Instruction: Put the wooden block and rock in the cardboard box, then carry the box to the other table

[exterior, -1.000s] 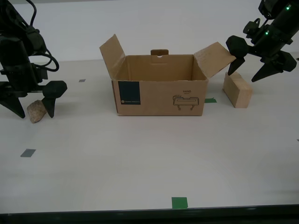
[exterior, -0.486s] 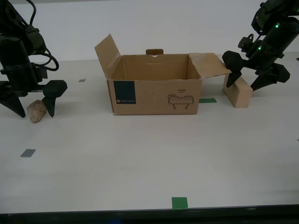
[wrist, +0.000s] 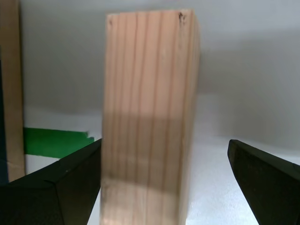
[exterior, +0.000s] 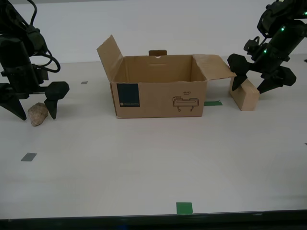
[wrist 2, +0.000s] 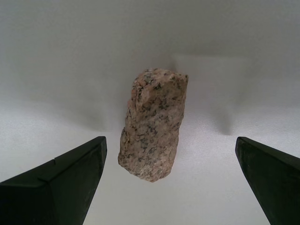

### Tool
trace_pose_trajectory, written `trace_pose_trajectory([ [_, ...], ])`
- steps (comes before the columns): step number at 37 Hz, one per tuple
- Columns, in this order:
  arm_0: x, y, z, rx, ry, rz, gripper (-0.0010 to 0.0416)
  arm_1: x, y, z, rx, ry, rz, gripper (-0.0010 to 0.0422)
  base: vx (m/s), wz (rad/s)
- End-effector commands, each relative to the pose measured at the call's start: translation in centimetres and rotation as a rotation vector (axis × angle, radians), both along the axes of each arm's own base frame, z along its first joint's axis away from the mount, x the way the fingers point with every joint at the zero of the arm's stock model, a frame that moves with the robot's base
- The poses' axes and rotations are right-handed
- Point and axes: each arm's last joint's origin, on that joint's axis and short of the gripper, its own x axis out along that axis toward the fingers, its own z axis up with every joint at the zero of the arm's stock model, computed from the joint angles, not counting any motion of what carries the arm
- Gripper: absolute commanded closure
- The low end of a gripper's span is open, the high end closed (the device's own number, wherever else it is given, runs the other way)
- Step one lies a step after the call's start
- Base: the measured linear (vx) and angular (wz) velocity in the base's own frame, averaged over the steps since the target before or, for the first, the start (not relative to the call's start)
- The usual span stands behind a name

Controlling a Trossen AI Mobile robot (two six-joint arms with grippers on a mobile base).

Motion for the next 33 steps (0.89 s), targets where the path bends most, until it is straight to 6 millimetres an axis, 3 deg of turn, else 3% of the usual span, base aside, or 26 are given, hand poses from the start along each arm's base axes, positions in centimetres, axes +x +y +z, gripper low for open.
trace_pose_trajectory([
  [1, -0.03, -0.04, -0.27, -0.01, -0.002, 0.002, 0.0056, 0.03, -0.01, -0.01, 0.001, -0.004, 0.002, 0.0037, 0.0, 0.0],
  [33, 0.13, -0.06, -0.34, -0.051, -0.023, 0.004, 0.0059, 0.63, -0.01, 0.04, 0.001, -0.067, 0.005, 0.0037, 0.0, 0.0],
])
